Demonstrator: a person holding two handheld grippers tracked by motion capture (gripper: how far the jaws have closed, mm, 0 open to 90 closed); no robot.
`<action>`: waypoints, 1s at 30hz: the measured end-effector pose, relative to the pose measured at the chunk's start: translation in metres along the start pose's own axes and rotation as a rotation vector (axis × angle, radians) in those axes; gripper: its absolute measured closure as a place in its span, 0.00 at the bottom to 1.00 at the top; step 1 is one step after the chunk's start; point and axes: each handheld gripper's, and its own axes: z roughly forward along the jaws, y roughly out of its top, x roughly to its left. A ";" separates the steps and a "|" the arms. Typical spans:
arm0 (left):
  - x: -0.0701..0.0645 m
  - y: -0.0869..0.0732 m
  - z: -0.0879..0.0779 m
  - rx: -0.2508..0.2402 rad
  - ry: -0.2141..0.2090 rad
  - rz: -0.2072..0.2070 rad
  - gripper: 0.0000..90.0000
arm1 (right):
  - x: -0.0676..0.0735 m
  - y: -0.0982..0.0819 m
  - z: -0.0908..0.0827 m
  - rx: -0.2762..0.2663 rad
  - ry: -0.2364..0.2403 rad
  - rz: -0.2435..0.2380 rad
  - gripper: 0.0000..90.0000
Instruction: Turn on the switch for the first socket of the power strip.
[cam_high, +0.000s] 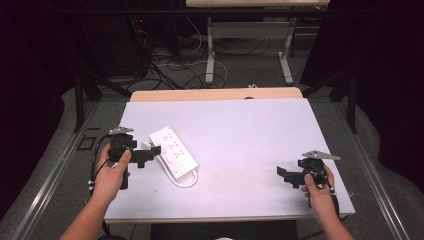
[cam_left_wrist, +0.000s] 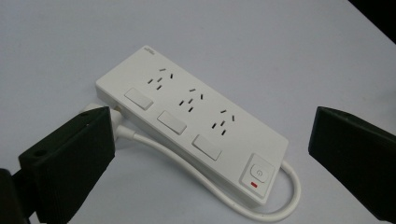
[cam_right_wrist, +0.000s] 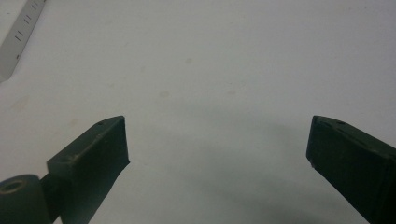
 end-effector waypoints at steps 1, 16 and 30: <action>0.001 -0.001 -0.001 -0.006 0.000 -0.006 0.00 | 0.000 0.000 0.000 0.000 0.000 0.001 0.06; 0.014 -0.021 -0.013 -0.026 0.092 0.015 0.02 | 0.000 0.000 0.001 0.000 -0.005 -0.002 0.06; 0.032 -0.047 0.001 -0.046 0.111 -0.048 0.01 | 0.000 0.000 0.001 0.001 -0.005 -0.004 0.06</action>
